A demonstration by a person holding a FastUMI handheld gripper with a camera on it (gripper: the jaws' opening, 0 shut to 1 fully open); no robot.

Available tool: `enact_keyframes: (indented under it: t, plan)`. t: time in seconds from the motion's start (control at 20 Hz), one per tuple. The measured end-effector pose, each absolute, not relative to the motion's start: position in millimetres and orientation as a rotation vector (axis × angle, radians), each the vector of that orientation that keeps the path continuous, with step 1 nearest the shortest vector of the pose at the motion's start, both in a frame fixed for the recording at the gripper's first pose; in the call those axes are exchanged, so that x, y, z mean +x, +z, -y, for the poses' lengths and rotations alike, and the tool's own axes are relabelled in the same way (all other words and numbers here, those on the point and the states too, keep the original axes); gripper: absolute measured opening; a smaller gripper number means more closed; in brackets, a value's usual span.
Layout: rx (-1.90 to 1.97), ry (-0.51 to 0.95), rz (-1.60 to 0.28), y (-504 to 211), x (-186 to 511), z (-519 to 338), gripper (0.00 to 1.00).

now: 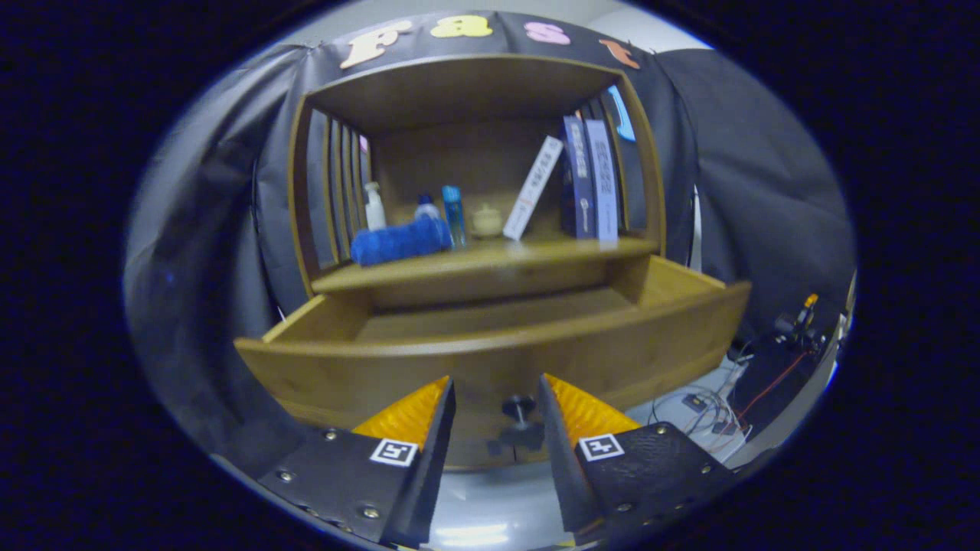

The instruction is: Pull open the drawer, take out the items inside it, and place them on the countertop above the cabinet.

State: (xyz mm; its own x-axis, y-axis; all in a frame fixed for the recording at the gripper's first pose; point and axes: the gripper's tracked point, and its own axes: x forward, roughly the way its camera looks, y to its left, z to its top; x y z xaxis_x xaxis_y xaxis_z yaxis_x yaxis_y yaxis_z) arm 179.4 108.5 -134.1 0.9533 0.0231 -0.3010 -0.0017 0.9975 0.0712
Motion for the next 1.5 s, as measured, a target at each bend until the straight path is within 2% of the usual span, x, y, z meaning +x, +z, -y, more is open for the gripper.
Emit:
enact_keyframes:
  t: [0.1, 0.3, 0.6, 0.85, 1.05, 1.1, 1.35, 1.5]
  plan:
    - [0.043, -0.029, -0.302, -104, 191, -111, 0.62]
    - [0.039, -0.093, -0.384, -94, 224, -119, 0.62]
    - [0.052, -0.26, -0.658, -136, 243, -98, 0.62]
    - [0.009, -0.297, -0.857, -170, 267, -76, 0.63]
    - [-0.063, -0.396, -1.071, -213, 265, -45, 0.59]
    - [-0.086, -0.41, -1.102, -207, 273, -34, 0.63]
    - [0.086, -0.348, -1.191, -243, 285, -49, 0.64]
    - [0.073, -0.334, -1.222, -251, 284, -52, 0.6]
